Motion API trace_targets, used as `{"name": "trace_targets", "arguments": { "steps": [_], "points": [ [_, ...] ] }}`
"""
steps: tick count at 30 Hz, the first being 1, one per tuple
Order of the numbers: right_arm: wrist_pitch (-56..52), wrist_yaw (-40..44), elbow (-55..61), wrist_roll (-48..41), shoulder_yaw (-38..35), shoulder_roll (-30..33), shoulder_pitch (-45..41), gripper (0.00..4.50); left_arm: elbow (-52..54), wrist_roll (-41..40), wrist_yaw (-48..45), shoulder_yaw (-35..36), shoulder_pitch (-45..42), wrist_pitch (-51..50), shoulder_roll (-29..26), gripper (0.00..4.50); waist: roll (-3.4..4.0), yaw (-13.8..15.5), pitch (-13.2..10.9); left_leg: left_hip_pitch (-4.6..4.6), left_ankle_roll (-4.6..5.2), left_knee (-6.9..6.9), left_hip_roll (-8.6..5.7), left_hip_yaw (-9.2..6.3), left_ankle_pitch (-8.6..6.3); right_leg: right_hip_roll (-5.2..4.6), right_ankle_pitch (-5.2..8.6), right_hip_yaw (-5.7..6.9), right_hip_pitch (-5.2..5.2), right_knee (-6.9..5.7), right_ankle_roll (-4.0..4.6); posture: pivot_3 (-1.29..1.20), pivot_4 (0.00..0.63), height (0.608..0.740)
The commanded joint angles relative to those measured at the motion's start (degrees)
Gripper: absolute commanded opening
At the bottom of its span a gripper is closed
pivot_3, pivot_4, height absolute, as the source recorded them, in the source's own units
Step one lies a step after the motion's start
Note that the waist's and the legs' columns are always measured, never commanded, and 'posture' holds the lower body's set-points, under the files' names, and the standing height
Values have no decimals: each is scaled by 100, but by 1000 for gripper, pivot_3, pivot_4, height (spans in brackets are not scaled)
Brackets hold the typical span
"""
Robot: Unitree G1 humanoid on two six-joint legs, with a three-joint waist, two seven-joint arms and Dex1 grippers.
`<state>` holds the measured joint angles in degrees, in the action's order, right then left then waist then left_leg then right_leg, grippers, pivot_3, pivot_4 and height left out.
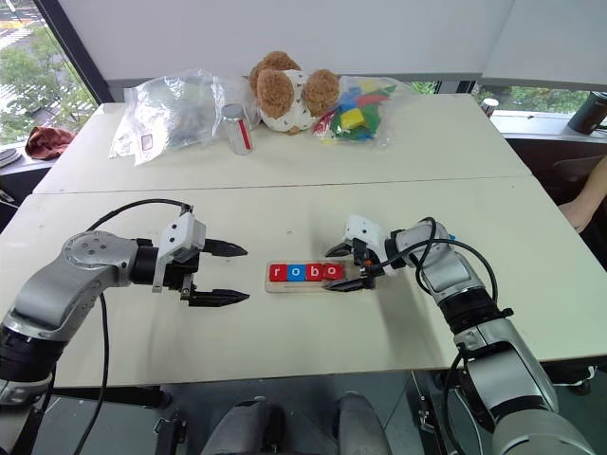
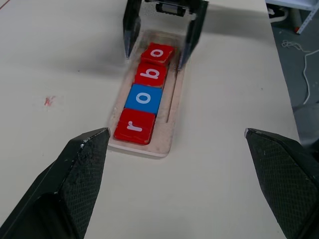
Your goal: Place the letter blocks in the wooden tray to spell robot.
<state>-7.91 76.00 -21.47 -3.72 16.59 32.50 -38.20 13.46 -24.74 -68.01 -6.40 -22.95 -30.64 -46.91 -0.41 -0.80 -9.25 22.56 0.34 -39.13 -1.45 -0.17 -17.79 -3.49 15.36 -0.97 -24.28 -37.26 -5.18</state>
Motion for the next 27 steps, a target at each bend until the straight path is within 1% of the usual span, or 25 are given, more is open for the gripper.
{"name": "trace_targets", "arguments": {
  "steps": [1,6,7,10,12,22,27],
  "points": [
    [-159,-29,389,-214,-182,-13,-21,4444,-3,-8,-27,67,-104,91,10,4500,0,7,0,0,0,0,0,0,0,0,0,0,0,0,0,0,150,740],
    [-307,-44,788,-353,-273,117,74,4444,-17,8,-40,75,-114,92,28,4500,0,9,0,0,0,0,0,0,0,0,0,0,0,0,0,0,150,740],
    [-254,-29,845,-333,-282,187,101,4444,-16,8,-40,77,-113,91,33,4500,0,13,0,0,1,0,0,-1,0,0,0,1,0,0,0,0,150,740],
    [345,-5,866,0,-210,541,218,4444,-21,18,-50,77,-104,93,31,4500,0,28,0,1,1,0,-1,-1,0,-2,0,1,1,0,0,0,150,740],
    [309,-67,862,-51,-279,605,232,4444,-57,34,-61,66,-113,112,41,4500,0,13,0,1,1,-1,-2,0,-1,-2,0,1,1,2,0,0,150,740],
    [696,-257,366,192,-131,445,59,4444,-164,86,-76,0,-206,166,129,4500,0,0,0,0,0,0,2,1,0,3,0,0,-2,-4,0,0,150,740],
    [1152,-364,-246,491,-8,344,-197,4444,-99,69,-38,25,-168,140,122,4500,0,-2,0,-1,0,-1,2,2,0,3,0,0,-2,-4,0,0,150,740]
  ]
}}
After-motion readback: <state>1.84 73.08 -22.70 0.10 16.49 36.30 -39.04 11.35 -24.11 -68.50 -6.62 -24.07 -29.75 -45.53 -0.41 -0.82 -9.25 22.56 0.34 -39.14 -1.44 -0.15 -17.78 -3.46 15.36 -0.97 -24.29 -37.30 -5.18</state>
